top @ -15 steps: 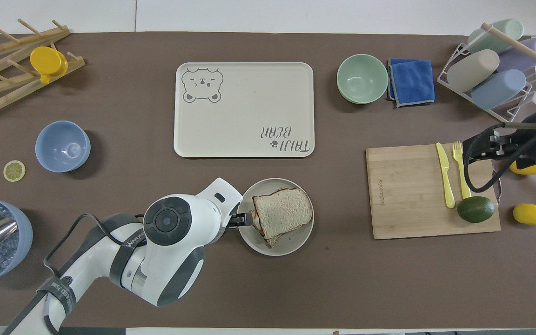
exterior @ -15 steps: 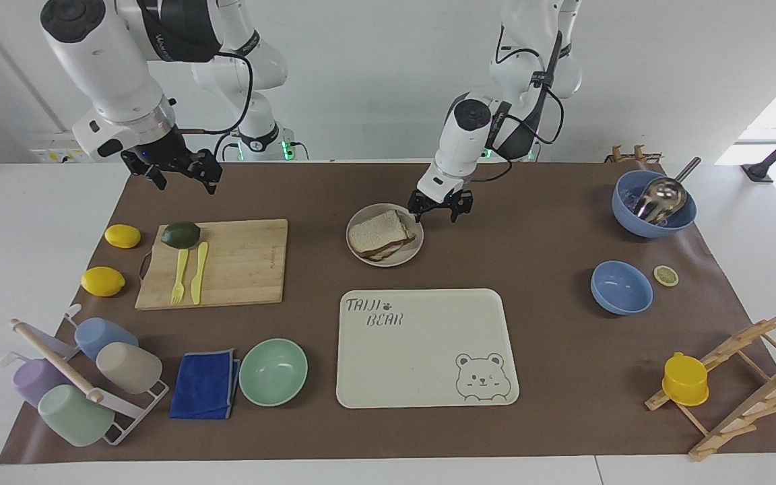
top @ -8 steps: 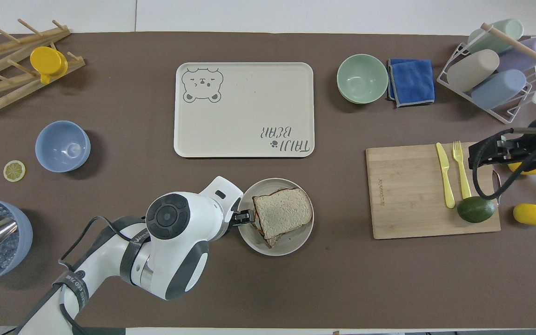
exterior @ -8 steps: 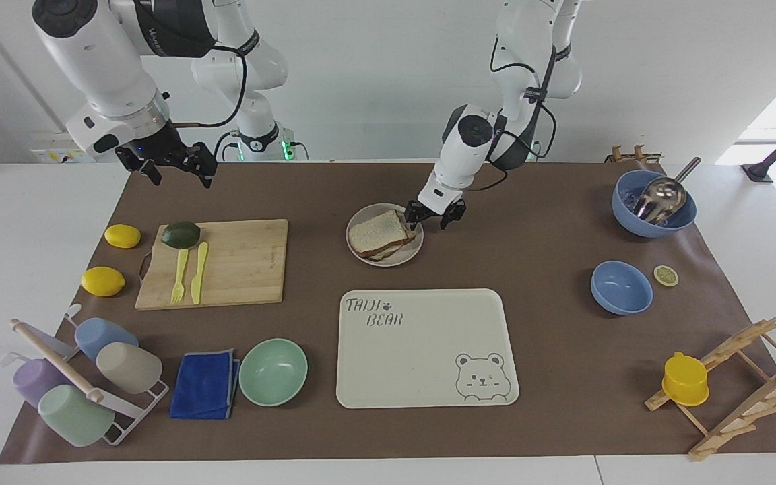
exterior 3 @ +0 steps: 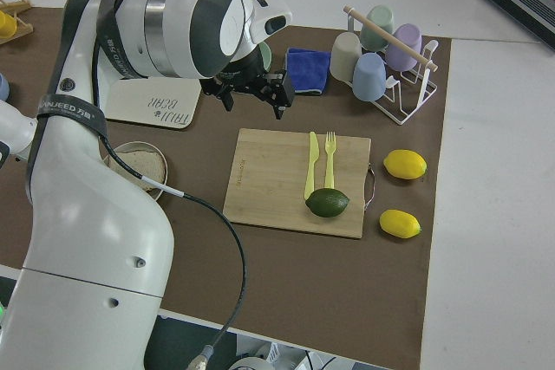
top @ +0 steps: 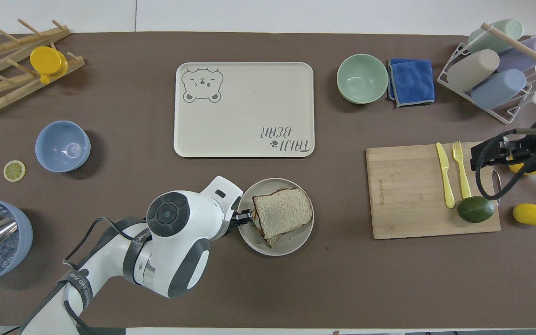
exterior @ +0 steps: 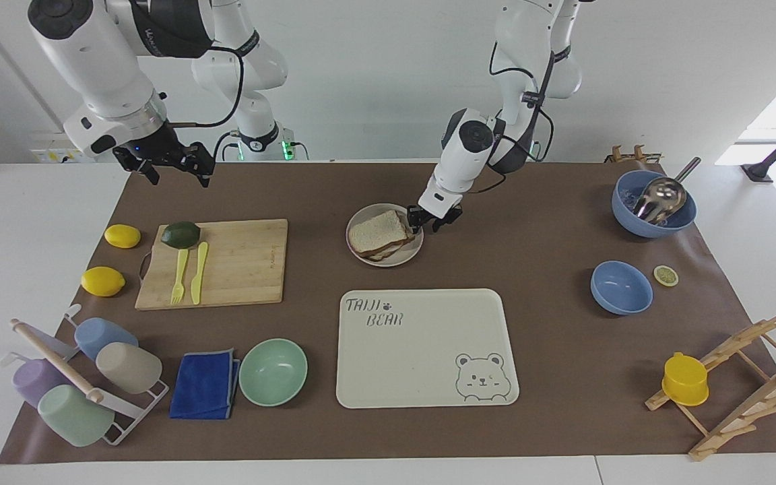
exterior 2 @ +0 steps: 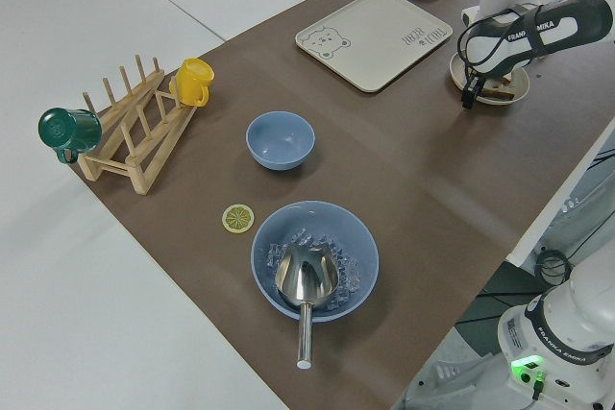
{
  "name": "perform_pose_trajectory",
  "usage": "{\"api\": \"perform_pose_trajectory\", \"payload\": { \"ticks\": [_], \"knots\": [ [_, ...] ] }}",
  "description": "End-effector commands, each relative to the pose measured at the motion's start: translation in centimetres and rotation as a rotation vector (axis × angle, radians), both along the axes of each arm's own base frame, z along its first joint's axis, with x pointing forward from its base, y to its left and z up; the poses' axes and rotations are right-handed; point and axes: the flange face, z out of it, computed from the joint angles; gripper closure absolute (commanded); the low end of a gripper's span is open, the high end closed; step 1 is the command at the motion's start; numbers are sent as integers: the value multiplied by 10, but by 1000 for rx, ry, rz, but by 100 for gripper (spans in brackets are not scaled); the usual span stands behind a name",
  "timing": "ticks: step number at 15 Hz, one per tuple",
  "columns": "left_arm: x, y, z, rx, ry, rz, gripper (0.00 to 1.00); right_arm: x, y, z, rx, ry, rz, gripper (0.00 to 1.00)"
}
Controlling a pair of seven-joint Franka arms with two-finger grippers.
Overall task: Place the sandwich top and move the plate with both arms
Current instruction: 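Reach the left gripper to the plate rim and grip it, then slide the plate with the left gripper onto the bear tray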
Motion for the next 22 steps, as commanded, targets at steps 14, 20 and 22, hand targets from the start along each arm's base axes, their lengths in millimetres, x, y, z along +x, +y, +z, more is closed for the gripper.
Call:
{"api": "perform_pose_trajectory", "payload": {
  "ticks": [14, 20, 22],
  "knots": [
    [28, 11, 21, -46, -4, 11, 100, -6, -3, 0, 14, 10, 20, 0],
    [157, 61, 123, -127, 17, 35, 100, -6, -3, 0, 14, 9, 18, 0],
    [193, 82, 120, -137, 9, 29, 100, -6, -3, 0, 14, 10, 20, 0]
  ]
}}
